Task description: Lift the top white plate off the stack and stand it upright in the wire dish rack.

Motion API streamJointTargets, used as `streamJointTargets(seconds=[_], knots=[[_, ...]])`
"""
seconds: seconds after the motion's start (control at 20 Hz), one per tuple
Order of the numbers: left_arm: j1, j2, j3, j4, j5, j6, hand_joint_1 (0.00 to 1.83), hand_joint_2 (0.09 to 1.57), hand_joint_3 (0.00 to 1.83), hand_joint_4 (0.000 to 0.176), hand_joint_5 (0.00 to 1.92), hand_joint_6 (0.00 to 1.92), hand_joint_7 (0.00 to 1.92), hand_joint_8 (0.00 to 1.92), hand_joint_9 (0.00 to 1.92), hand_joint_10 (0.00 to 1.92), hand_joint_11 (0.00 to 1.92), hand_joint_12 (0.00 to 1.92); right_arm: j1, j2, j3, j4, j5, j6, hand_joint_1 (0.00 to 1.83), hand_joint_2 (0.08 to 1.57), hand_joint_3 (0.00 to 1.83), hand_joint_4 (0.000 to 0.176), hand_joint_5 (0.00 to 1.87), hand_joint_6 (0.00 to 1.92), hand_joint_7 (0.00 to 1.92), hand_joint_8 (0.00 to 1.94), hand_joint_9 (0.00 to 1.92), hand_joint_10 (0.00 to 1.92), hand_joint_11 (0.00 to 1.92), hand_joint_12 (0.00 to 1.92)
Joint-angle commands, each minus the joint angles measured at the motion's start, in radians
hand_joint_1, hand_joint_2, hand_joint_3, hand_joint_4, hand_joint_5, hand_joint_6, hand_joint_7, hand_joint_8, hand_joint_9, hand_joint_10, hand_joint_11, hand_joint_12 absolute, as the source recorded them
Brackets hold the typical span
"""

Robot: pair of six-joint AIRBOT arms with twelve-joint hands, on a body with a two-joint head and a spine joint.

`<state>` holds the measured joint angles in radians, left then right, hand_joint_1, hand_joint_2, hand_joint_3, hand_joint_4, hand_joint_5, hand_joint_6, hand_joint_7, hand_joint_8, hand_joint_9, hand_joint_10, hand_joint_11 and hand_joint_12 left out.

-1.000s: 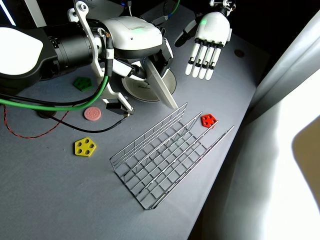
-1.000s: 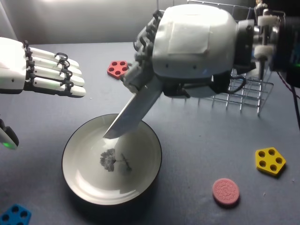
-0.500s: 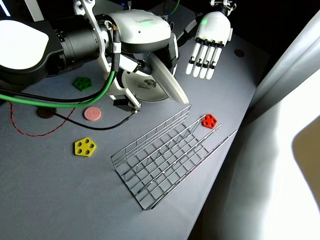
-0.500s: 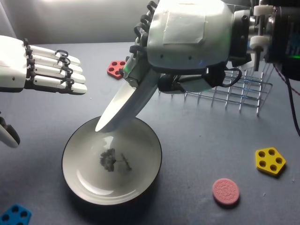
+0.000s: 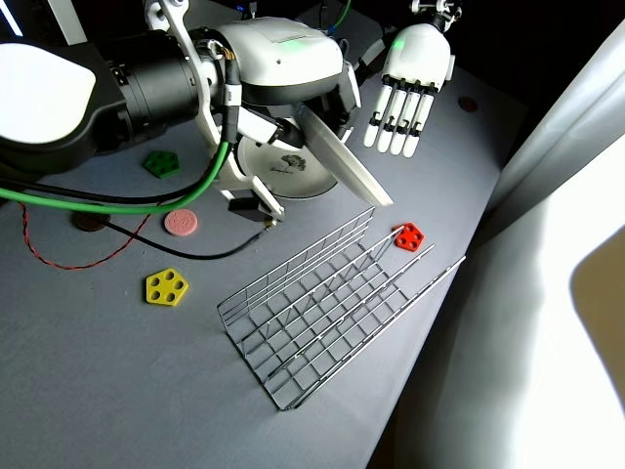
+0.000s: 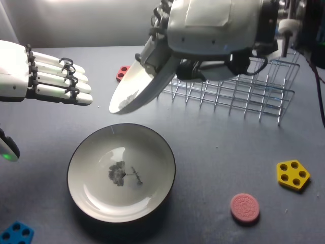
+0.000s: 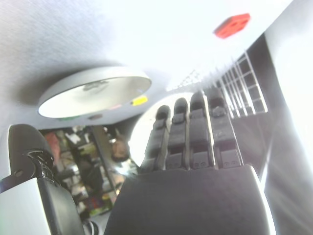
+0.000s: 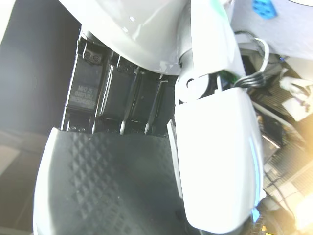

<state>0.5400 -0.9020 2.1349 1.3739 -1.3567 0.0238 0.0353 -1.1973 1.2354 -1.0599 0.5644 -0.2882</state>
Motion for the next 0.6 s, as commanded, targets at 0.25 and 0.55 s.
streamJointTargets(seconds=[0.25,0.55], knots=[[-0.03,-0.001,0.004,-0.089,-0.052,-0.002,0.33,0.77,0.0,0.0,0.1,0.01,0.11,0.01,0.12,0.01,0.16,0.05,0.034,0.002,0.034,0.049,0.09,-0.003,1.5,1.02,0.0,0.0,1.03,0.86,1.24,0.29,1.24,0.49,1.02,1.3],[-0.03,-0.001,0.004,-0.09,-0.048,-0.002,0.28,0.78,0.0,0.0,0.07,0.0,0.09,0.01,0.09,0.01,0.12,0.03,0.078,-0.037,0.103,0.038,0.105,0.026,1.5,1.01,0.0,0.0,1.05,0.8,1.31,0.15,1.28,0.46,1.0,1.33]])
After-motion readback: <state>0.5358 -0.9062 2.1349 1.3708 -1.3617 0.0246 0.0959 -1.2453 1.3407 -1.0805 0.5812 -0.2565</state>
